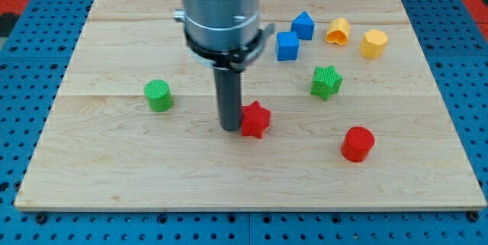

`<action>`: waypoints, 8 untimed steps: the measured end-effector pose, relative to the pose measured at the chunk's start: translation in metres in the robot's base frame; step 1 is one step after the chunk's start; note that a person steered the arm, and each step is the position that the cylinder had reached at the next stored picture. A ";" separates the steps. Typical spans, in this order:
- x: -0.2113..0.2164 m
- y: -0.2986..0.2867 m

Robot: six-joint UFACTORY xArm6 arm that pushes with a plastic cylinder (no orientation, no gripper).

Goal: Slide red circle towards bottom left side of the board

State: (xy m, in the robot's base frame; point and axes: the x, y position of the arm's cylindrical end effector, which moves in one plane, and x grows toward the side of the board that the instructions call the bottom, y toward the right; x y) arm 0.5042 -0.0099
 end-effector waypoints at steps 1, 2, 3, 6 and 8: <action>0.020 0.029; 0.061 0.033; 0.083 0.120; 0.014 0.199; 0.043 0.147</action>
State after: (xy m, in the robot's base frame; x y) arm 0.5472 0.1374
